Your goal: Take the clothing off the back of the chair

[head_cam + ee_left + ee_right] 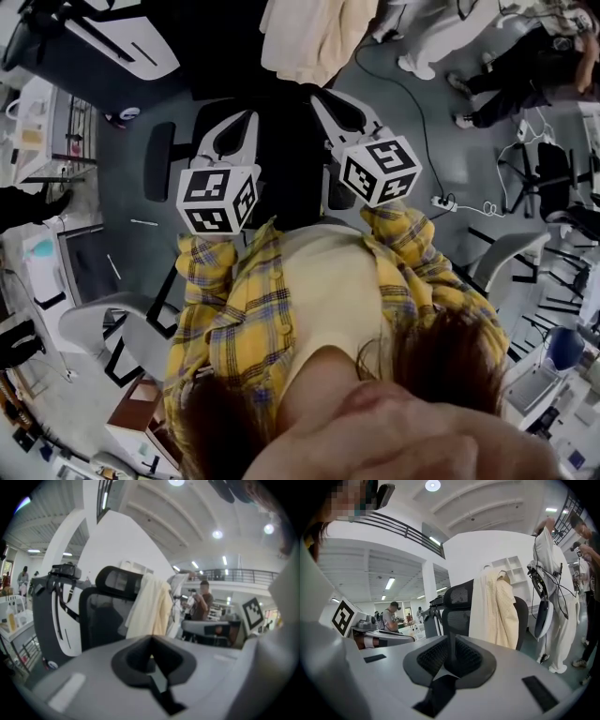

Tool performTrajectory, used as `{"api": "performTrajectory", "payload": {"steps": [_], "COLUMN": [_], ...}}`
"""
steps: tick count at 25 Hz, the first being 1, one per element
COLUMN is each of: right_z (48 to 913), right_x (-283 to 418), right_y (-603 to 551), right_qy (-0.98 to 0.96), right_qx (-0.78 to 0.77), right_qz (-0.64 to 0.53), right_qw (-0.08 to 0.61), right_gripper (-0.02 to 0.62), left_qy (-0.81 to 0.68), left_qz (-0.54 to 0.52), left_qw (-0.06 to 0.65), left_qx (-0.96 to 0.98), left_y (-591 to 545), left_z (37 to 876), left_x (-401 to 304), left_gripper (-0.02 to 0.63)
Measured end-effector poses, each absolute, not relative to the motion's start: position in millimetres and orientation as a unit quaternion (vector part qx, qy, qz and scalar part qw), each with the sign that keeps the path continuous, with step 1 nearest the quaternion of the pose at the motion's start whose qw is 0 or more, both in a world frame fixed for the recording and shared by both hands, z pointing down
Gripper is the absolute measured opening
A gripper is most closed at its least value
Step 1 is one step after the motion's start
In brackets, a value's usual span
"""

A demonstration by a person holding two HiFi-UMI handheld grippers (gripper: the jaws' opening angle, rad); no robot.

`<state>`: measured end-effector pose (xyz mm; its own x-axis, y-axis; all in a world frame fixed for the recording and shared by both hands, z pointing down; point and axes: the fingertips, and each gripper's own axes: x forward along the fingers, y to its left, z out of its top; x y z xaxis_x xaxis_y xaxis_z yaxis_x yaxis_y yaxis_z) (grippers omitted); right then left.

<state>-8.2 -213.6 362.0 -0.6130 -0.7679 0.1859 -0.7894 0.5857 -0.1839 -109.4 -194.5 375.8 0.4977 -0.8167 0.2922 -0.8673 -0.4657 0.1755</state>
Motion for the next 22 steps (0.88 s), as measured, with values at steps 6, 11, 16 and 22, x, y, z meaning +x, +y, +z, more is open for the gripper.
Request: {"api": "performTrajectory", "payload": {"steps": [6,11,16,22], "right_z": [347.6,336.5,330.1,322.7], "right_x": [8.0,20.2,34.8,54.1], "right_y": [-248.2,-271.0,-290.0,-311.8], "right_qy": [-0.892,-0.892,-0.891,-0.884], "right_qx": [0.437,0.441,0.445,0.459], "right_qz": [0.11,0.099,0.09,0.084], "right_qw": [0.036,0.028,0.025,0.015], "right_gripper": [0.017,0.018,0.018,0.018], "left_qy": [-0.5,-0.507,-0.51,-0.518], "left_qz": [0.083,0.083,0.081,0.08], "left_qw": [0.147,0.145,0.137,0.126], "left_qx": [0.849,0.846,0.845,0.842], "left_y": [-221.5,-240.3,-256.6,-275.1], "left_z": [369.6,363.4,357.1,350.2], "left_x": [-95.8,-88.0,-77.2,-66.6], "left_gripper": [0.003,0.003,0.003,0.003]}}
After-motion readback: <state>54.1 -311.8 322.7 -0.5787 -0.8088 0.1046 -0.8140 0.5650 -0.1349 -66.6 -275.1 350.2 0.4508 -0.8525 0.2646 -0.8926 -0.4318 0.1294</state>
